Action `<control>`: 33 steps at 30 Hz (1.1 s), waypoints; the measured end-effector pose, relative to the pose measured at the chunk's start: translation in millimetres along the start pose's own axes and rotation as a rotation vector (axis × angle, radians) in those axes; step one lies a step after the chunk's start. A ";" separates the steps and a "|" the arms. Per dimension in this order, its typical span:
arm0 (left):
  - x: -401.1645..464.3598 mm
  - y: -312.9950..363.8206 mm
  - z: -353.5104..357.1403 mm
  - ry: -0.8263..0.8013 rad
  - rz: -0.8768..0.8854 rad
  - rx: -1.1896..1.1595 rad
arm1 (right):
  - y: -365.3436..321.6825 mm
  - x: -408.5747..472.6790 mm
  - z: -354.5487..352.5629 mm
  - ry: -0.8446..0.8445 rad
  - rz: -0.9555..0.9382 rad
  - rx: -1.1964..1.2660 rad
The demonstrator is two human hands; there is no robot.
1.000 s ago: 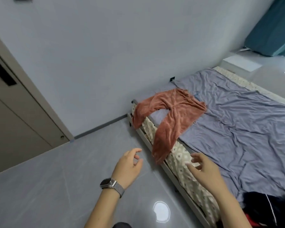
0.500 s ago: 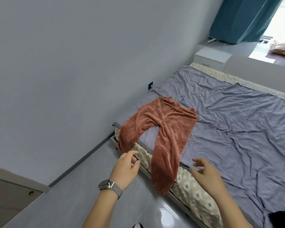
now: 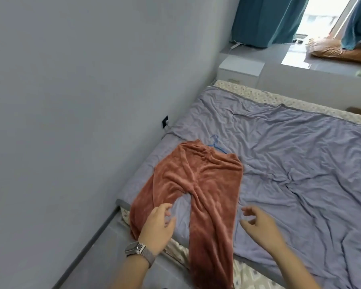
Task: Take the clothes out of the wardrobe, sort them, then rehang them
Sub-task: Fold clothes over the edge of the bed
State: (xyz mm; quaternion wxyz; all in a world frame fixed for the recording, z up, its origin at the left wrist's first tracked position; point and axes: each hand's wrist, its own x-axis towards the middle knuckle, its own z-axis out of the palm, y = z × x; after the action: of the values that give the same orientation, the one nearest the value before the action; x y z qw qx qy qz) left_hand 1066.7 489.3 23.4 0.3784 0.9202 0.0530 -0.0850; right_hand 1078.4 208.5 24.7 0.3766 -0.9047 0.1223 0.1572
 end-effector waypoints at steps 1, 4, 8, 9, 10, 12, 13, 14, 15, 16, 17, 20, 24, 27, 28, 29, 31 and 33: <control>17.5 -2.5 -3.3 -0.005 -0.003 0.006 | -7.1 18.2 2.0 0.002 0.008 -0.004; 82.6 -10.7 -10.9 -0.032 0.006 0.052 | -23.0 80.2 12.7 0.001 0.022 -0.030; 180.6 -17.7 3.6 -0.123 0.050 0.069 | -22.1 161.3 41.8 0.022 0.040 -0.039; 203.5 -22.4 13.4 -0.144 0.057 0.061 | -14.3 181.5 55.1 0.019 0.046 -0.059; 226.3 -28.3 24.3 -0.161 0.061 0.050 | -4.9 202.9 70.0 -0.006 0.064 -0.089; 265.9 -42.8 47.6 -0.191 0.056 0.032 | 21.8 246.5 101.8 -0.077 0.084 -0.179; 285.2 -50.7 58.1 -0.201 0.062 0.023 | 35.0 269.1 115.8 -0.103 0.087 -0.248; 304.7 -59.2 67.5 -0.202 0.080 0.017 | 45.7 291.3 126.7 -0.114 0.088 -0.328; 324.0 -67.2 74.9 -0.197 0.098 0.013 | 57.1 314.7 135.6 -0.109 0.075 -0.406; 343.8 -74.9 80.0 -0.186 0.117 0.018 | 64.7 336.7 141.1 -0.094 0.062 -0.468; 364.0 -82.3 84.7 -0.170 0.128 0.025 | 72.1 360.1 145.5 -0.076 0.046 -0.516; 413.6 -106.0 99.4 -0.161 0.135 0.052 | 85.1 425.1 145.7 -0.031 0.011 -0.595; 445.4 -137.4 117.3 -0.203 0.136 0.086 | 80.8 497.8 127.7 0.232 0.042 -0.456; 453.4 -156.3 123.4 -0.212 0.149 0.097 | 80.2 532.8 125.1 0.250 0.188 -0.384; 454.3 -162.1 123.7 -0.212 0.153 0.102 | 83.2 540.5 129.3 0.175 0.238 -0.422; 454.7 -167.6 123.4 -0.215 0.151 0.104 | 84.4 545.4 133.3 0.105 0.280 -0.461; 455.7 -177.3 123.6 -0.222 0.138 0.104 | 89.2 555.4 139.7 0.047 0.320 -0.482; 457.0 -184.2 125.1 -0.220 0.104 0.105 | 90.6 561.5 138.8 0.026 0.341 -0.531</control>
State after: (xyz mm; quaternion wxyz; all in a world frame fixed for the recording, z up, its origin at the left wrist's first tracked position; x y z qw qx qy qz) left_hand 1470.2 546.6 -280.6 0.3373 0.9253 -0.0409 -0.1685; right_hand 1537.9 188.4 -337.6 0.0936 -0.9398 0.2318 0.2329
